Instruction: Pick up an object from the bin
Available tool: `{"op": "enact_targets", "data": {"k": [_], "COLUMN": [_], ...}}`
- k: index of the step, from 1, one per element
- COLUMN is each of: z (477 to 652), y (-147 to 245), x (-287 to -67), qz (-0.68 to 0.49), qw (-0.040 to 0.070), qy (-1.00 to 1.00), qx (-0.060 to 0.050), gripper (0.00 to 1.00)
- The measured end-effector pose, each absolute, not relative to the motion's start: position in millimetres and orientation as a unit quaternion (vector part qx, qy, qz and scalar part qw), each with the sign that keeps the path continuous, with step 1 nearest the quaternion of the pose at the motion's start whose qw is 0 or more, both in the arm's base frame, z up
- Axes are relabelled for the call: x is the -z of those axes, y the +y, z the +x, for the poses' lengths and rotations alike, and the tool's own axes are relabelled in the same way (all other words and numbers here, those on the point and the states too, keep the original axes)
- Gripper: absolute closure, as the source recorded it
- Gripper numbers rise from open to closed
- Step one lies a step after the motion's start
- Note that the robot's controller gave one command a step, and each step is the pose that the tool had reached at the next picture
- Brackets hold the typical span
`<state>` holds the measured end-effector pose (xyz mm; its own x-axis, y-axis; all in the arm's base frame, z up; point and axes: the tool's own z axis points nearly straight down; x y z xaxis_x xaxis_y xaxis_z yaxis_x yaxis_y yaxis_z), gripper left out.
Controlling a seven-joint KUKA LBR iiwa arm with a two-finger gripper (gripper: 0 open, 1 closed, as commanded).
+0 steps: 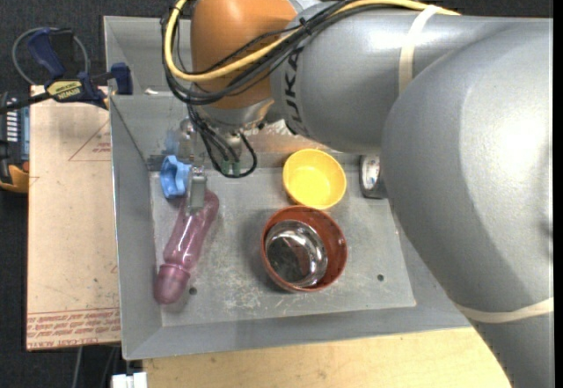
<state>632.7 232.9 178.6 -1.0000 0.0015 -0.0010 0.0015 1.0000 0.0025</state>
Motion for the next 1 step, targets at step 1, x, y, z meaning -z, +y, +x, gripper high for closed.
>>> {"op": "enact_targets", "data": {"k": [1], "z": [632.6], "y": [232.8], "x": [-179.0], "qz": [0.001], "qw": [0.001], "qy": [1.0], "qx": [-0.001], "gripper": [0.0]}}
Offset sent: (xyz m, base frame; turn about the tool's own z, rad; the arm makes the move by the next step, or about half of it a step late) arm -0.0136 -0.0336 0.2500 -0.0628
